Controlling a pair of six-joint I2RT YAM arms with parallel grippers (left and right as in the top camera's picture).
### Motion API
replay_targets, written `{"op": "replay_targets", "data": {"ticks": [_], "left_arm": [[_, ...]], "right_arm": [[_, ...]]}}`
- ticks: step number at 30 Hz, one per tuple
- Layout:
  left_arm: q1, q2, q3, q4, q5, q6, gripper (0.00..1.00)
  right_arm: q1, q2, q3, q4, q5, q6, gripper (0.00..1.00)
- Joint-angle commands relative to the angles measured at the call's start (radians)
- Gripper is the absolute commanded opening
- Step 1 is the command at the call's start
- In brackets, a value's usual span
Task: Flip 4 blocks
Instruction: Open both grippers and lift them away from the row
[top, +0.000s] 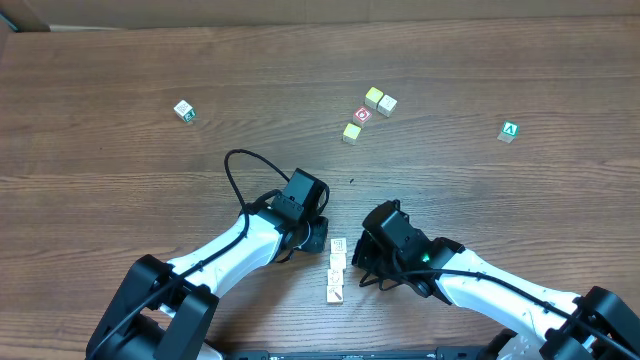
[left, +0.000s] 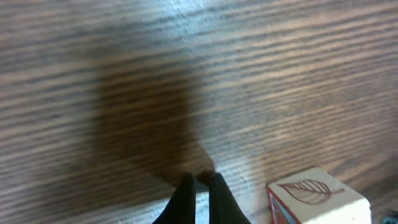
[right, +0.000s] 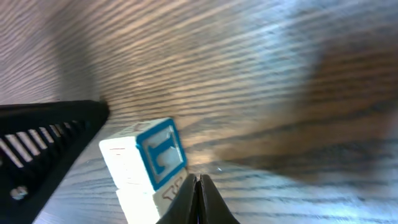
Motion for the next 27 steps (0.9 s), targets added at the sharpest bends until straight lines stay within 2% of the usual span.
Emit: {"op": "replay_targets", "data": {"ticks": [1,5,27], "left_arm": [[-0.002,0.031,-0.034,-0.03,0.05,-0.025,0.04],[-0.002,0.031,-0.034,-0.04,0.049,-0.025,0.04],[-0.002,0.031,-0.034,-0.059,0.045,-0.024,0.04]], "right_arm": [[0.002,-0.013,-0.005,0.009,0.01,-0.053,0.04],[0.004,-0.013,-0.005,0.031,0.006,-0.106,0.04],[0.032,0.037,-0.005,0.094,-0.009,-0.108,0.04]]}}
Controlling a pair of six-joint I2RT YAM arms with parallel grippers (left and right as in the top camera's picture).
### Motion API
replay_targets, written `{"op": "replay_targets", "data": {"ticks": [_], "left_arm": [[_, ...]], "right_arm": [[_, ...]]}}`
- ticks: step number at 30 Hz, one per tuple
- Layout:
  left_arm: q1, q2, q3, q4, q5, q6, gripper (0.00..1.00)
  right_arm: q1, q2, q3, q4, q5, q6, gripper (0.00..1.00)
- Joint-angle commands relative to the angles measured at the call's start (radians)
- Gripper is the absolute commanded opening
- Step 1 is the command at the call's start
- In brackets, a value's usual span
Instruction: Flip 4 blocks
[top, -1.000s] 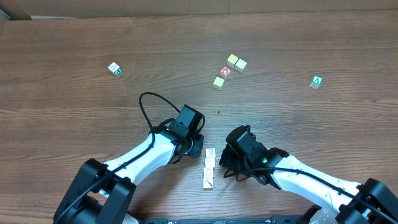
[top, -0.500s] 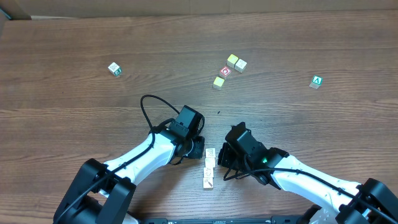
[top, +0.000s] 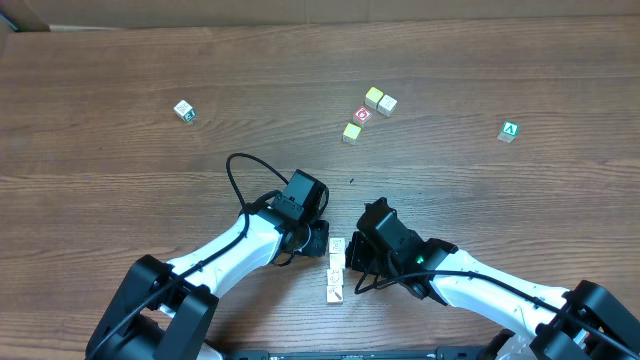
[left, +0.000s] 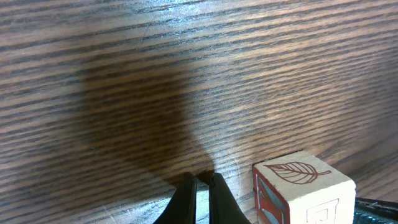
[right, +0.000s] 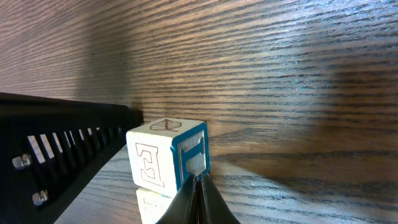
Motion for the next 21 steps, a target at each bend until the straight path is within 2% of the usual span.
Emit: {"op": "replay_targets", "data": {"ticks": [1,21], "left_arm": [[-0.002,0.031,-0.035,-0.026,0.001,-0.01,0.04],[-0.002,0.031,-0.035,-0.026,-0.005,-0.01,0.04]], "right_arm": [[0.005,0.003,-0.005,0.012,-0.002,-0.011,0.04],[0.02,0.003,-0.005,-0.016,-0.013,0.007,0.04]]}}
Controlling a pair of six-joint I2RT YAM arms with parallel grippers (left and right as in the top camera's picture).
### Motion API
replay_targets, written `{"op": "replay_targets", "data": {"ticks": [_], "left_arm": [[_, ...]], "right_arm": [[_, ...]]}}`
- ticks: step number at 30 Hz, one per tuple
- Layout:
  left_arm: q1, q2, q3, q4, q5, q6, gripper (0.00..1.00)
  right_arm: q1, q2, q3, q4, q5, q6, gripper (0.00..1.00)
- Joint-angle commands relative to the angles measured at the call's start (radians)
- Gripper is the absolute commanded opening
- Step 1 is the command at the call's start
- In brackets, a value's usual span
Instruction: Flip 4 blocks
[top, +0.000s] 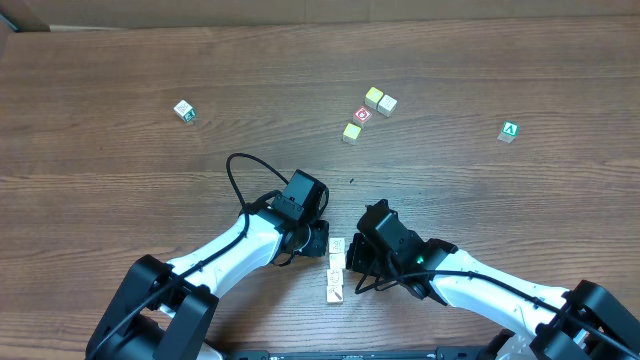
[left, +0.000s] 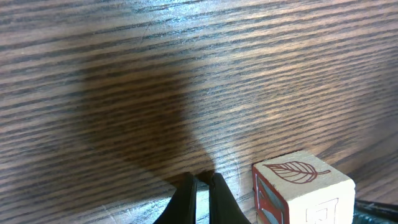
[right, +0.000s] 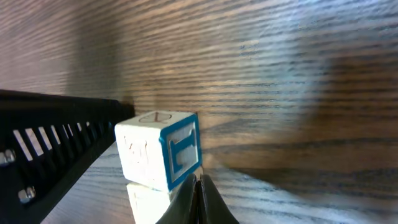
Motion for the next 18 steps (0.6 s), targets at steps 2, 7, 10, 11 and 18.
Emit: {"op": "replay_targets", "data": {"ticks": [2,7,10,11,18], "left_arm": [[-0.002,0.031,-0.035,-0.026,-0.007,-0.01,0.04],[-0.002,0.031,-0.035,-0.026,-0.006,-0.01,0.04],[-0.002,0.031,-0.035,-0.026,-0.006,-0.01,0.04],[-0.002,0.031,-0.035,-0.026,-0.006,-0.01,0.04],[-0.002,0.031,-0.035,-0.029,-0.006,-0.01,0.04]], "right_arm": [[0.032,0.003,-0.005,0.013,-0.008,-0.008,0.04],[0.034,0.003,-0.005,0.013,-0.008,-0.008,0.04],[0.034,0.003,-0.005,0.013,-0.007,-0.007,0.04],[0.034,0.003,-0.005,0.011,-0.002,0.0,0.04],[0.031,0.003,-0.005,-0.021,0.065,0.066,0.04]]}}
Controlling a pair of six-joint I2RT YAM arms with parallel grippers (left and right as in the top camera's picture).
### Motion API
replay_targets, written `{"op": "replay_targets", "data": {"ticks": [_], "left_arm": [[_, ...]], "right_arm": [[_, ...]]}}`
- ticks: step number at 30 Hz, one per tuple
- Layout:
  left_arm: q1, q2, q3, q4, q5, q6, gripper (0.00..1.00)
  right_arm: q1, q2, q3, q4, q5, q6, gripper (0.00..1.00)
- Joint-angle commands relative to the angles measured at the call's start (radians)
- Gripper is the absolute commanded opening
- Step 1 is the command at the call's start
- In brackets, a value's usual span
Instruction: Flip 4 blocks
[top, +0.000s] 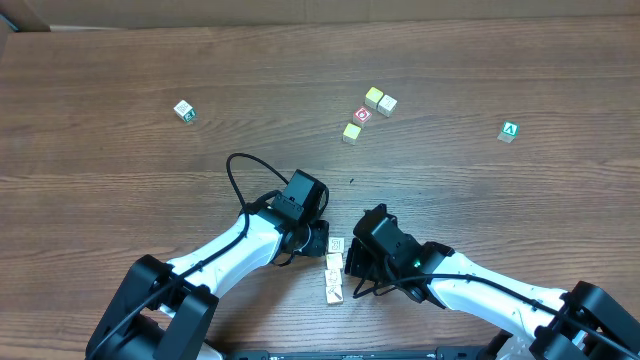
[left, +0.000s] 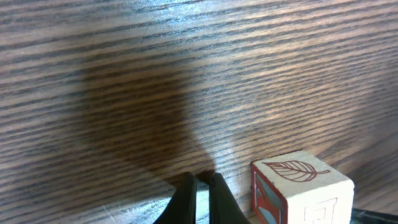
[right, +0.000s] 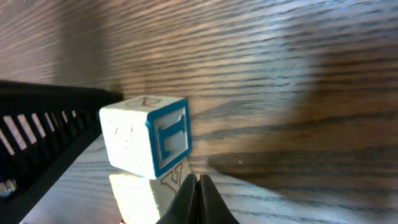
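Observation:
Three pale blocks lie in a short row near the front of the table; the top one (top: 335, 245) has a leaf drawn on its upper face (left: 301, 177) and a blue-framed side (right: 169, 138). A second block (right: 158, 190) with a brown letter lies under it in the right wrist view. My left gripper (top: 321, 238) is shut and empty, its tips (left: 199, 180) on the wood just left of the leaf block. On the row's right side my right gripper (top: 352, 266) is shut, its tip (right: 198, 185) against the lower edge of the blue-framed block.
A green-and-white block (top: 183, 110) sits far left. Several small blocks cluster at the back: two yellowish ones (top: 379, 100), a red one (top: 362, 115) and another yellow one (top: 351, 132). A green A block (top: 509, 131) lies far right. The left arm's black cable (top: 235, 175) loops over the table.
My right gripper has shifted slightly left and toward the front along the row, and the blue-framed block sits farther left in its view. The left gripper has not moved.
At first my right gripper stood a little to the right of the row and the left tips were farther from the leaf block. Then both shut grippers stood close on either side of the top block. They have stayed there, the right tip moving slightly lower.

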Motion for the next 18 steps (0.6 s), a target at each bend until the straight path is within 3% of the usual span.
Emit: {"op": "replay_targets", "data": {"ticks": [1,18], "left_arm": [[-0.002,0.031,-0.035,-0.028,-0.006,-0.01,0.04],[-0.002,0.031,-0.035,-0.029,-0.006,-0.01,0.04]], "right_arm": [[0.003,0.003,-0.005,0.005,0.051,0.03,0.04],[0.003,0.003,-0.005,0.082,0.056,-0.028,0.04]]}}
